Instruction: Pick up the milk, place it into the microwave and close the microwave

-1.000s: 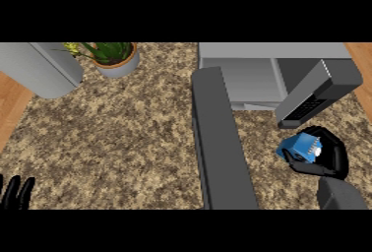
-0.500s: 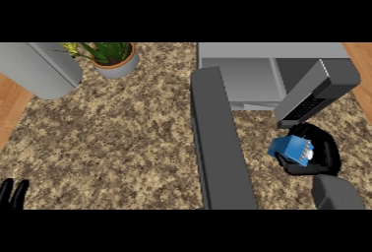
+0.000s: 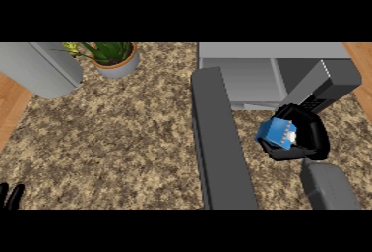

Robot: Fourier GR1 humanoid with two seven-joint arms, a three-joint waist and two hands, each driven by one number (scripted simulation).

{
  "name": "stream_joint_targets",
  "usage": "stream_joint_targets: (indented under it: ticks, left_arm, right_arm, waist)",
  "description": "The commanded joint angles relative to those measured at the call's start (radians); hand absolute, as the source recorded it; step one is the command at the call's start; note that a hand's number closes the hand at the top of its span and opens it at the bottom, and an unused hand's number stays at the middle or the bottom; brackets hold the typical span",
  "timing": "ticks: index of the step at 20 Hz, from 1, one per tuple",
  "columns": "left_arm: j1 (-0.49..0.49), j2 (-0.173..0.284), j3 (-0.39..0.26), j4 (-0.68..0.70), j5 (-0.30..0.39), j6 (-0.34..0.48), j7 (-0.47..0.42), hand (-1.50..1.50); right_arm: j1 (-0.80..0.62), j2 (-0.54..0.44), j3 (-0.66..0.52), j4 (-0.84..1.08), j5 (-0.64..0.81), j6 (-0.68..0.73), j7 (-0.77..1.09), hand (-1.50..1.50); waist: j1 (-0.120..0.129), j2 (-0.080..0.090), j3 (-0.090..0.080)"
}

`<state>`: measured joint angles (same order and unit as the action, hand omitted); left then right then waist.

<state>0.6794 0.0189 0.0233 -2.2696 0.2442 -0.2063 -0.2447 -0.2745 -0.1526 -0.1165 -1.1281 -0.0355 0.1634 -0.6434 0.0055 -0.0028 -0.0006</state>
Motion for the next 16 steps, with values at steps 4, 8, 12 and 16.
stream_joint_targets:
  ticks: [4, 8, 12, 16]
  left_arm:
    - [0.065, 0.016, 0.061, -0.012, 0.041, -0.057, -0.016, -1.50]
    - [-0.096, 0.005, 0.077, 0.100, 0.022, -0.003, 0.007, -1.50]
    - [-0.066, 0.035, 0.121, 0.082, 0.089, -0.056, 0.010, -1.50]
    - [-0.119, 0.016, 0.085, 0.104, 0.038, -0.043, 0.007, -1.50]
  right_arm:
    - [-0.126, 0.053, 0.041, 0.018, 0.081, -0.141, 0.156, 1.50]
    - [-0.289, 0.067, 0.029, 0.250, 0.124, -0.176, 0.088, 1.50]
    - [-0.463, 0.029, -0.051, 0.468, 0.099, -0.178, 0.055, 1.50]
    - [-0.582, 0.018, -0.084, 0.663, 0.112, -0.192, -0.019, 1.50]
  waist:
    - [0.013, 0.001, 0.000]
    - [0.013, 0.007, 0.001]
    - [0.026, 0.010, 0.001]
    - [0.035, 0.016, 0.002]
